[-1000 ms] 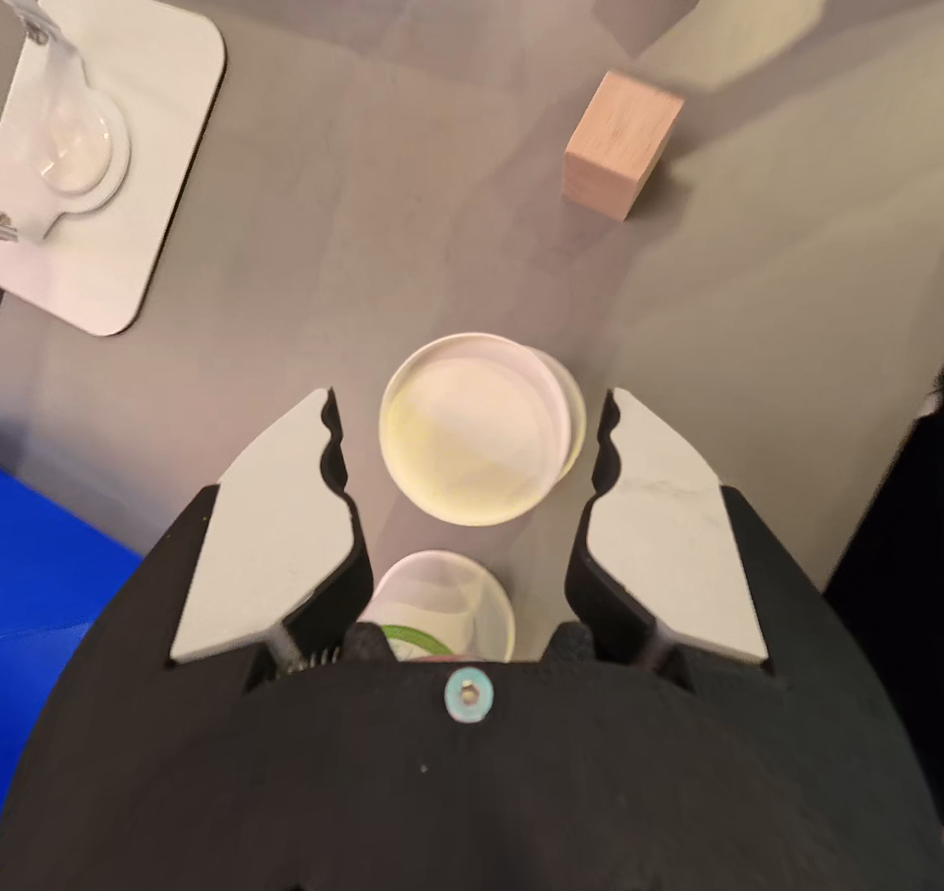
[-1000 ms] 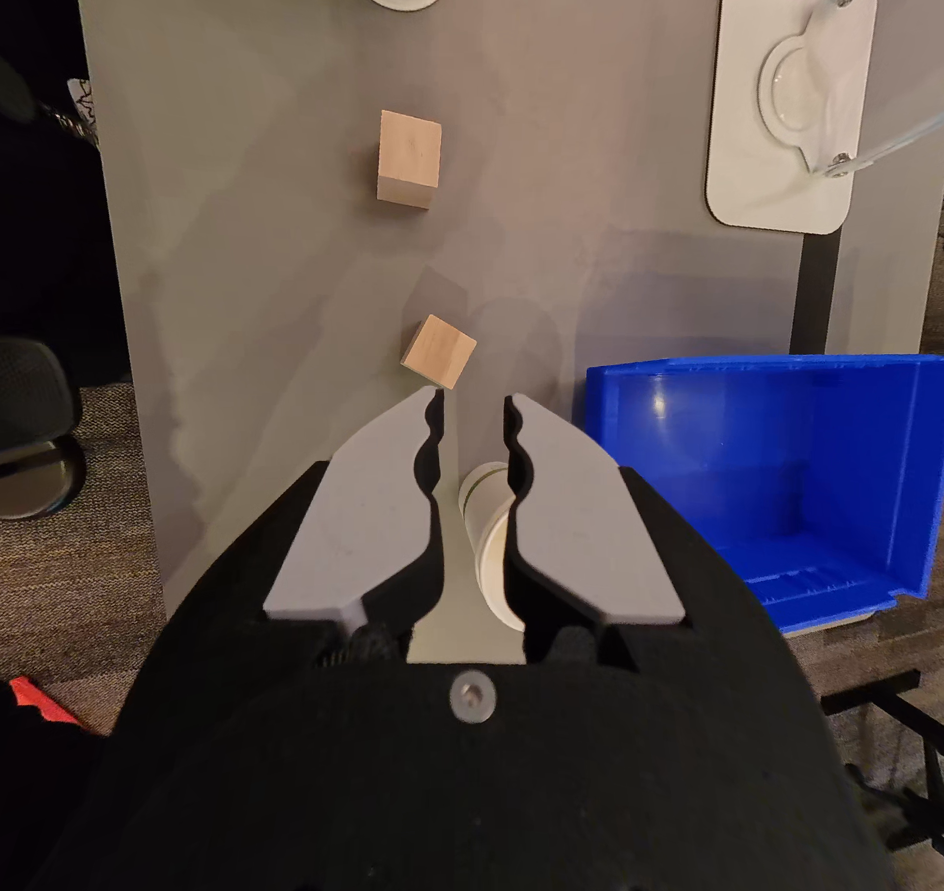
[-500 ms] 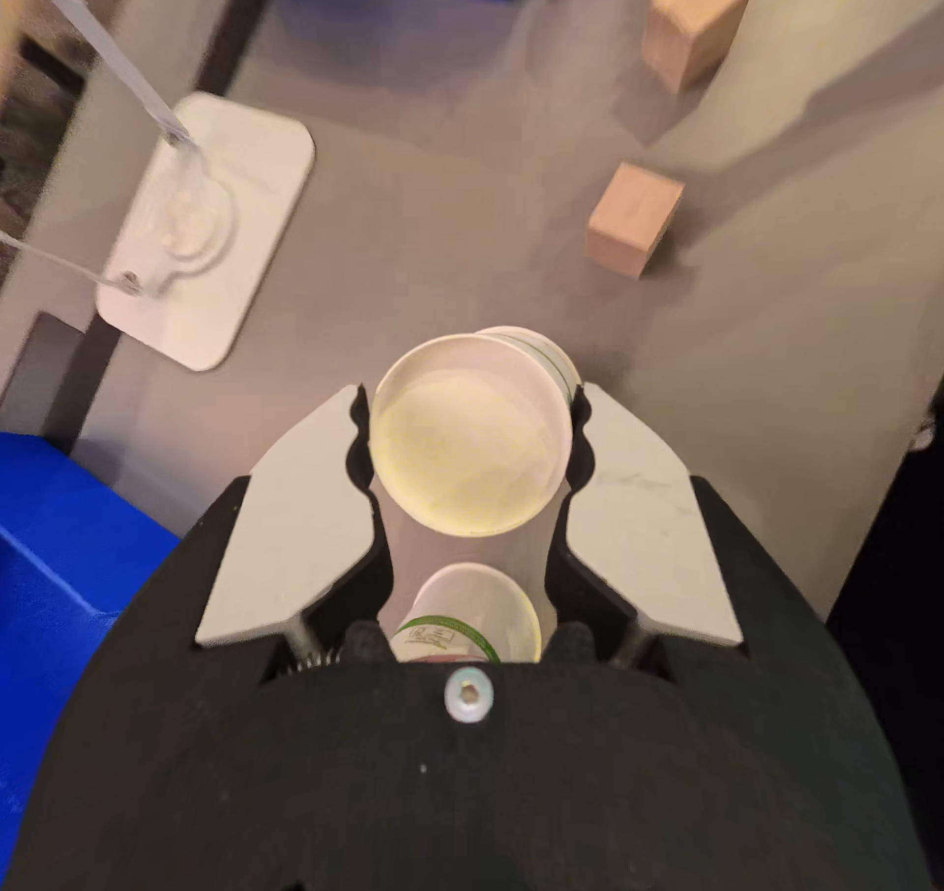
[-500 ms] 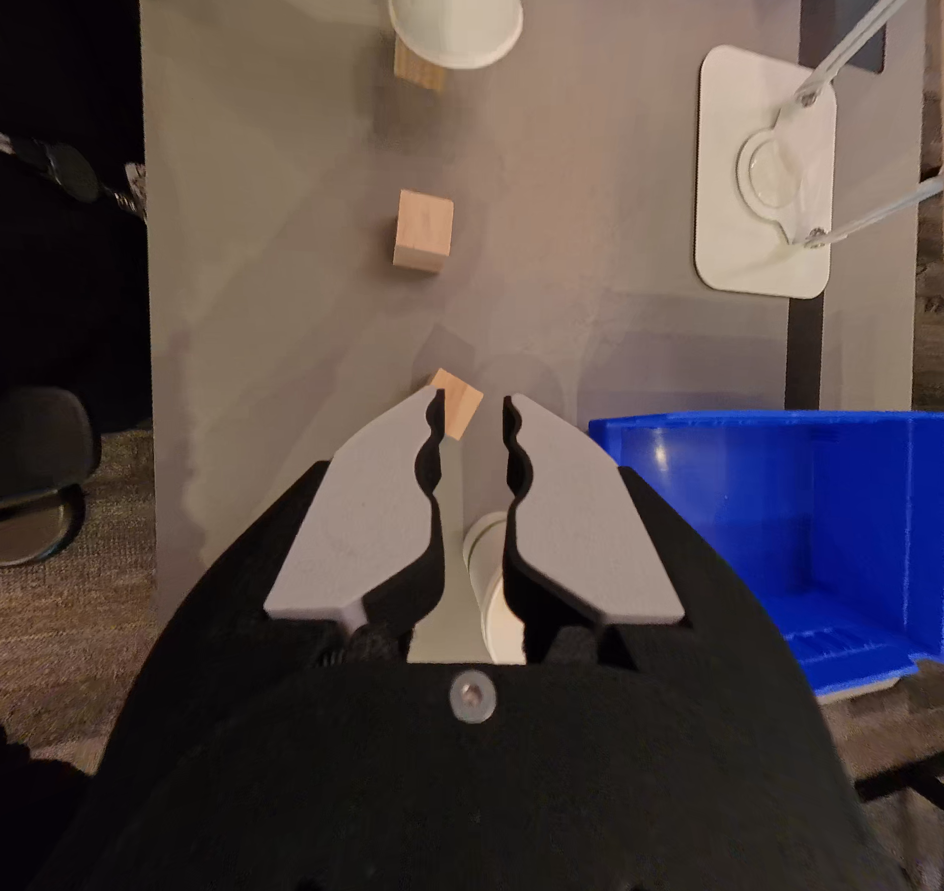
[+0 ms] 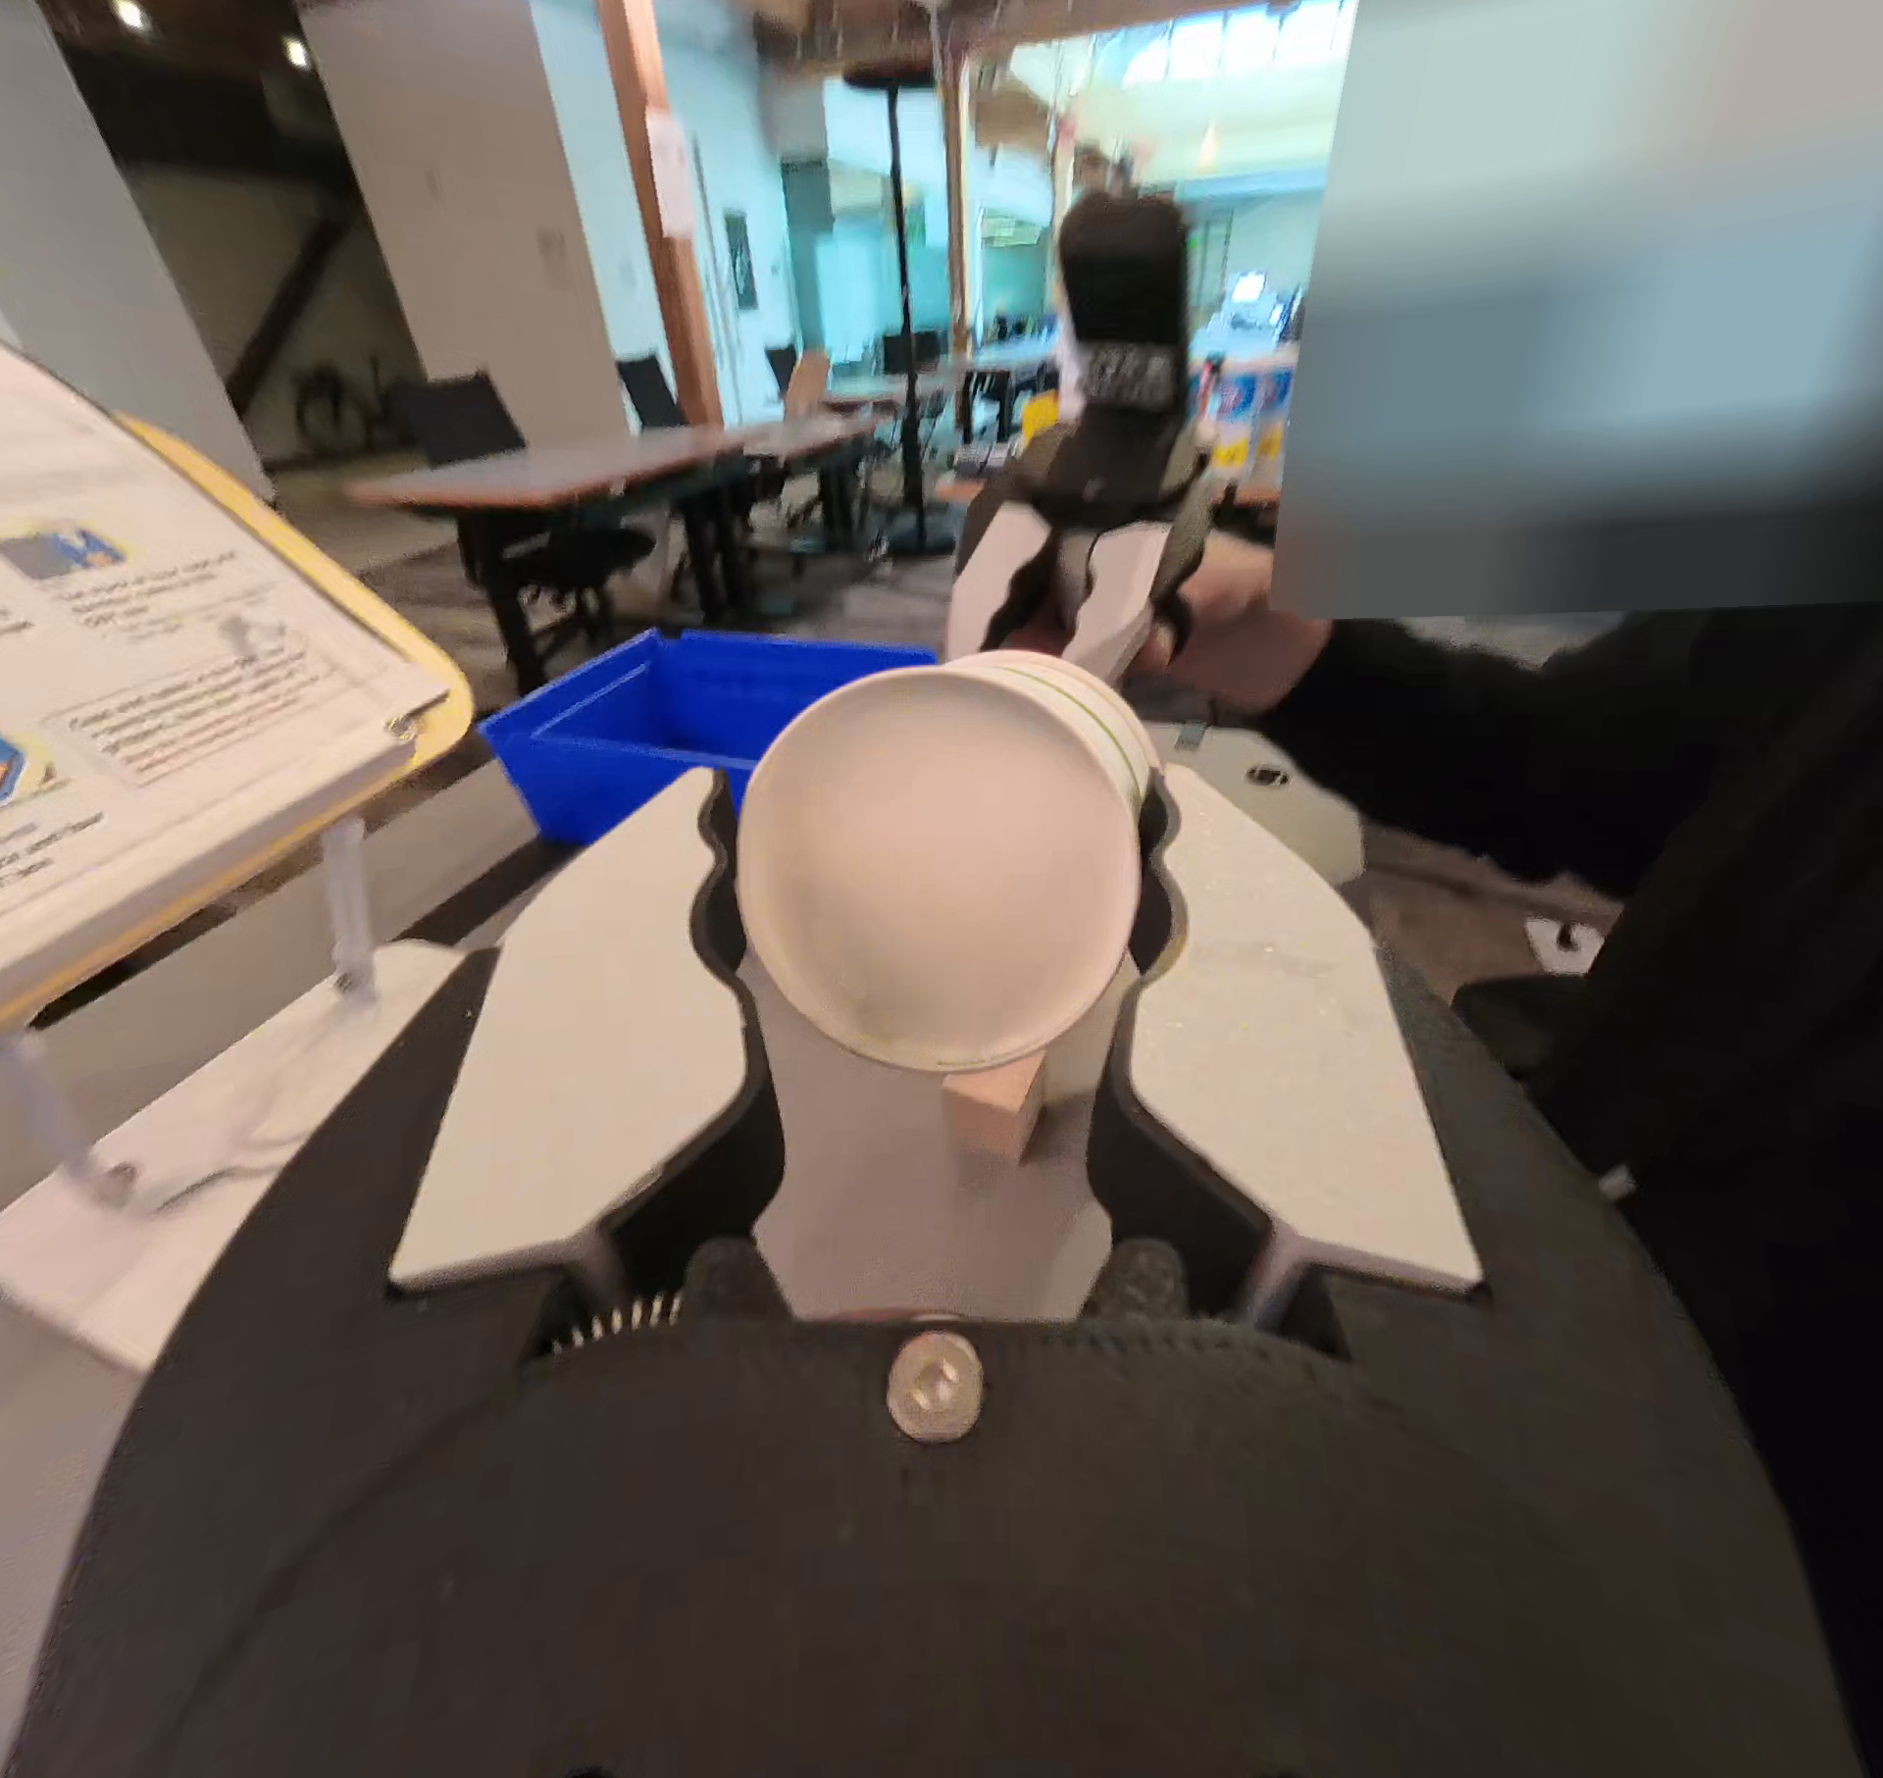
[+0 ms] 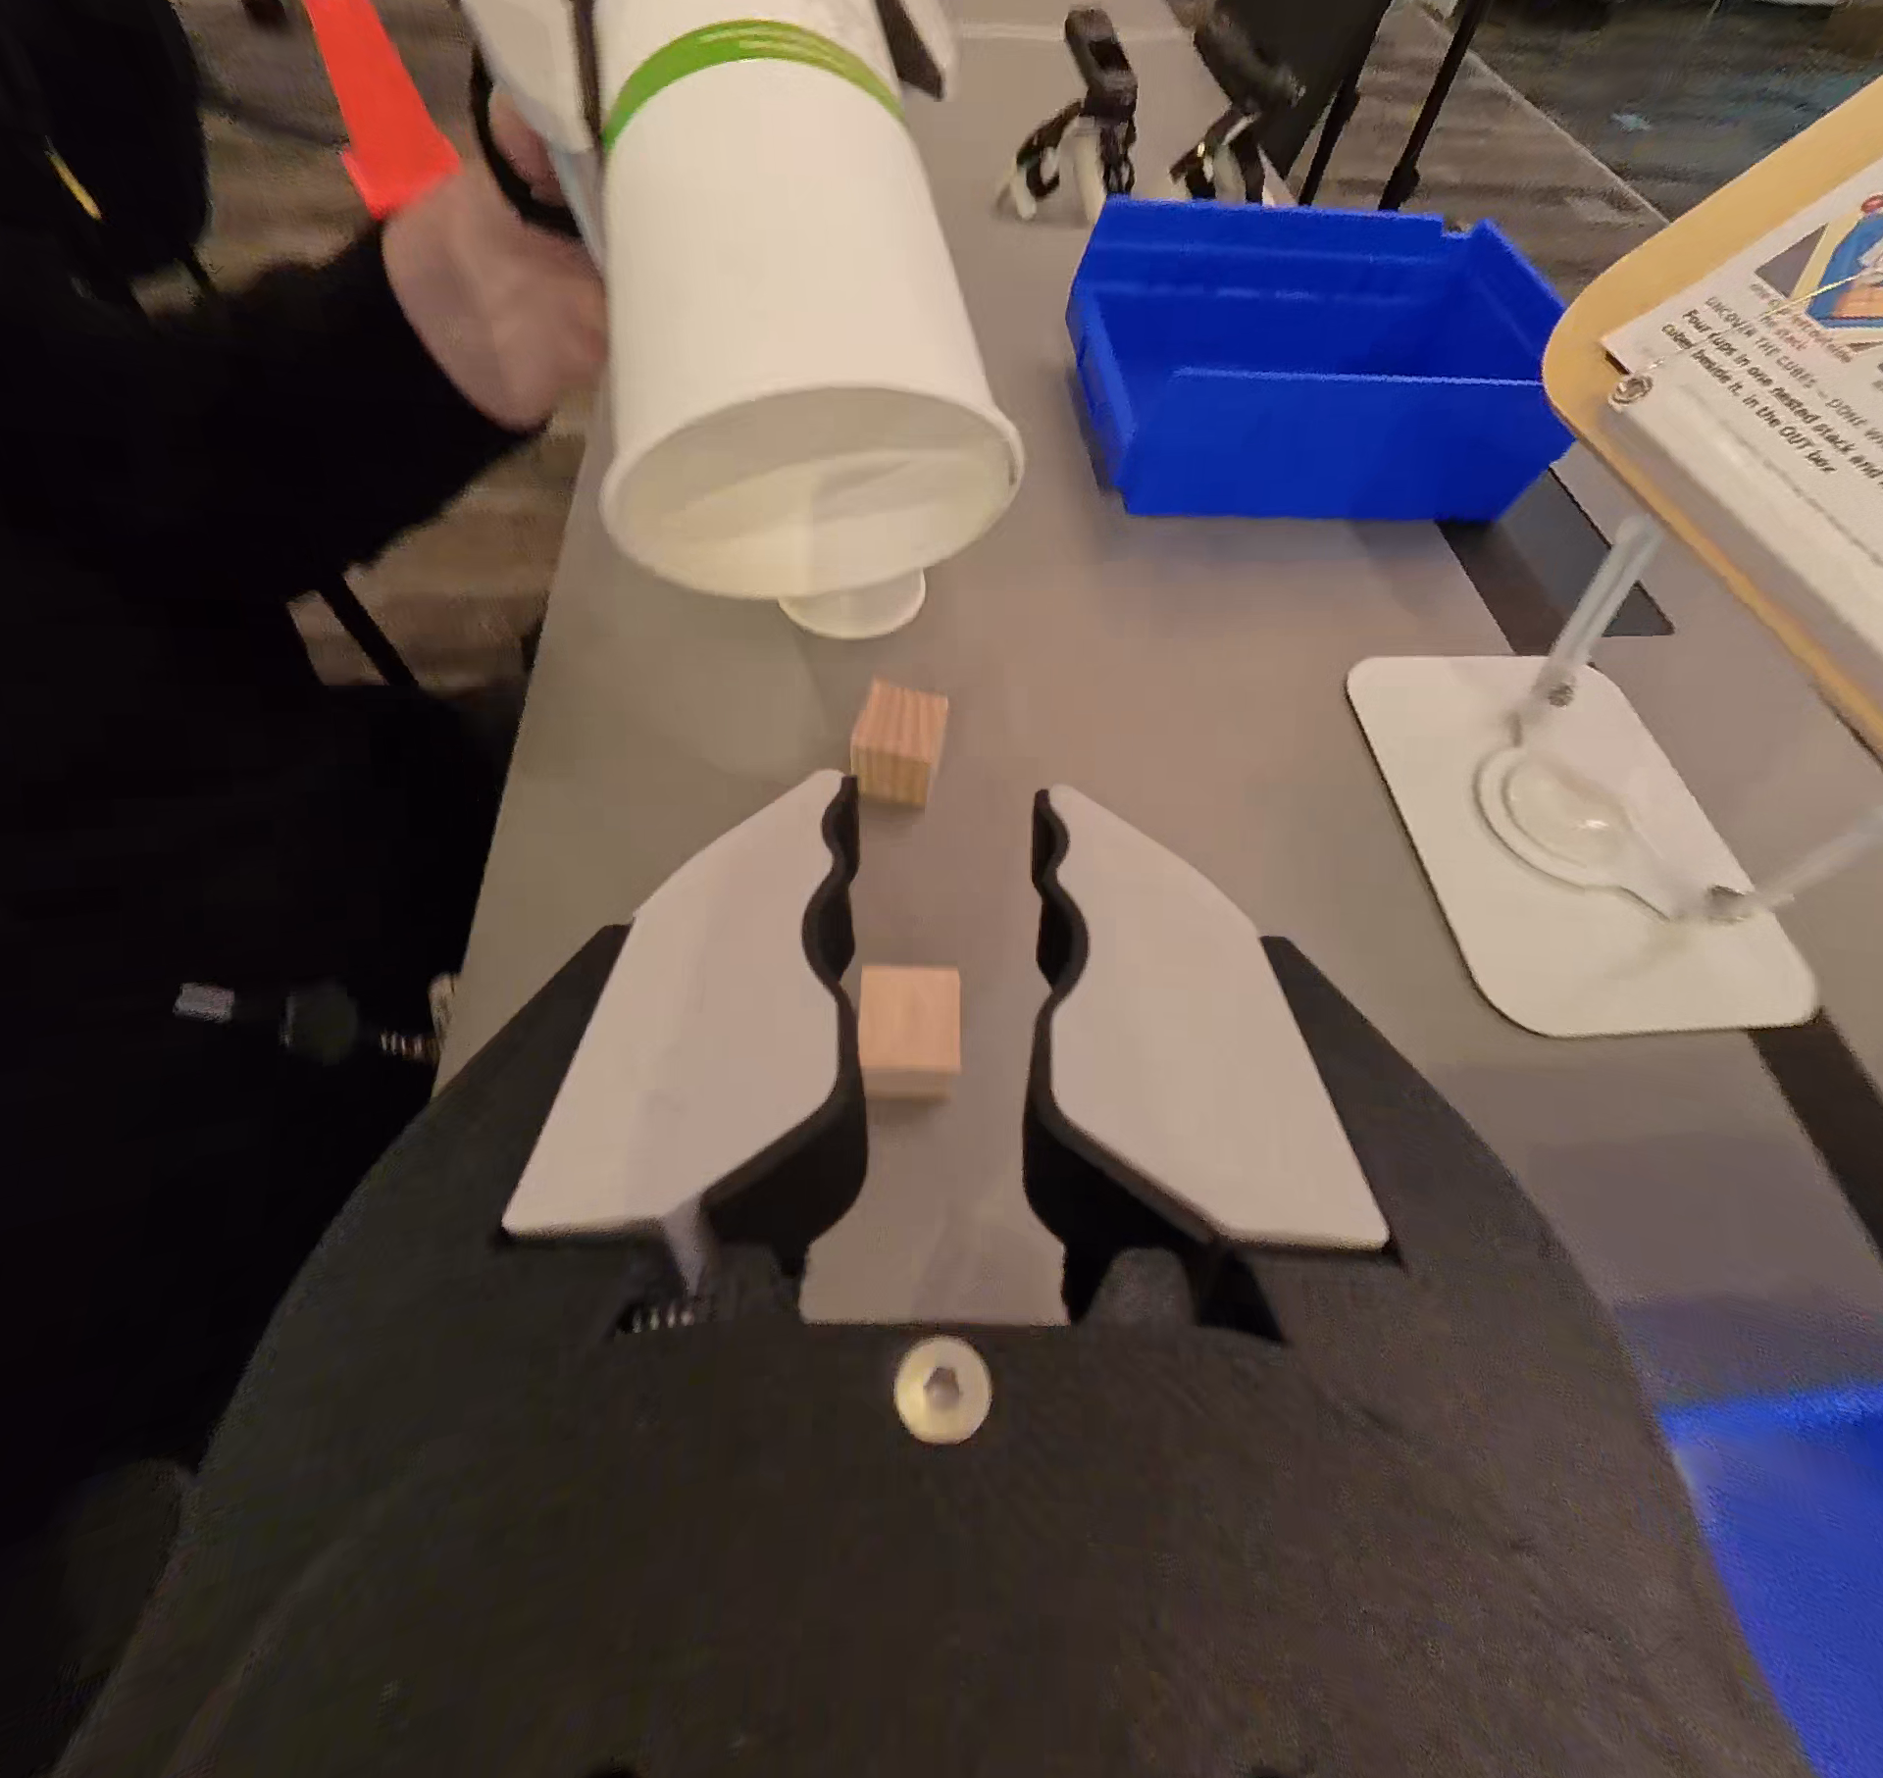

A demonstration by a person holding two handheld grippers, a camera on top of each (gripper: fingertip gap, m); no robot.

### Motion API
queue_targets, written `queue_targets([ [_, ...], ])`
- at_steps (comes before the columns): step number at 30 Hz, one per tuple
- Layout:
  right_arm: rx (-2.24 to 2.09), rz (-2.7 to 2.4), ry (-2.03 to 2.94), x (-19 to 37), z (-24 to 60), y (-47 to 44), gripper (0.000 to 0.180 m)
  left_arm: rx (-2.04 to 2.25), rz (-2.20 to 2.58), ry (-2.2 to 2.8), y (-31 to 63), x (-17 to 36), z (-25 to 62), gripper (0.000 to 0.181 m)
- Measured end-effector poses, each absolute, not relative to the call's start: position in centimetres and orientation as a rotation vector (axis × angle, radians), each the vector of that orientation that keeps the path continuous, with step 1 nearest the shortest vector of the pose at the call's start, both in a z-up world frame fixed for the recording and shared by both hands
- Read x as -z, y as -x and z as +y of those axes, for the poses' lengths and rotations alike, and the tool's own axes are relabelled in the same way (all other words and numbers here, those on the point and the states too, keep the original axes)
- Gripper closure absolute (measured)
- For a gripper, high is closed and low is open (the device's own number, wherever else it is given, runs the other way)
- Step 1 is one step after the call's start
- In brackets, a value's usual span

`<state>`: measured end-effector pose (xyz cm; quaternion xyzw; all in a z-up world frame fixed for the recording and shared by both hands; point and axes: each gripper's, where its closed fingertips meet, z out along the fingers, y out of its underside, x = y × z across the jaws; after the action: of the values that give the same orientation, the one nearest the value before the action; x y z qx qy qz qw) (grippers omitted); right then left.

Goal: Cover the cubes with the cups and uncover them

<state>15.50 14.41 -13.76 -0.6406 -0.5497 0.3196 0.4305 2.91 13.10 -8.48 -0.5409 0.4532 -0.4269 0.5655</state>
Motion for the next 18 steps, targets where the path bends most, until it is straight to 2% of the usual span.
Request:
queue_targets([
  [6,-1.283,-1.134,1.526,12.9,14.5,-11.1,0.14,1.106,1.004,1.093,-3.6,7.5,11.7,0.106],
  [12,-1.593,-1.101,1.439,12.9,13.0,-7.5,0.131,1.101,1.026,1.016,-4.6,7.8,10.7,0.106],
  [14,-1.643,-1.085,1.405,12.6,12.7,-6.7,0.143,1.098,1.05,1.005,-5.2,8.2,10.2,0.106],
  [16,-1.657,-1.081,1.362,12.3,12.6,-6.4,0.179,1.091,1.089,1.004,-5.8,8.8,9.7,0.106],
  [18,-1.659,-1.082,1.369,12.5,12.7,-6.4,0.18,1.087,1.078,1.009,-5.9,8.8,9.8,0.105],
])
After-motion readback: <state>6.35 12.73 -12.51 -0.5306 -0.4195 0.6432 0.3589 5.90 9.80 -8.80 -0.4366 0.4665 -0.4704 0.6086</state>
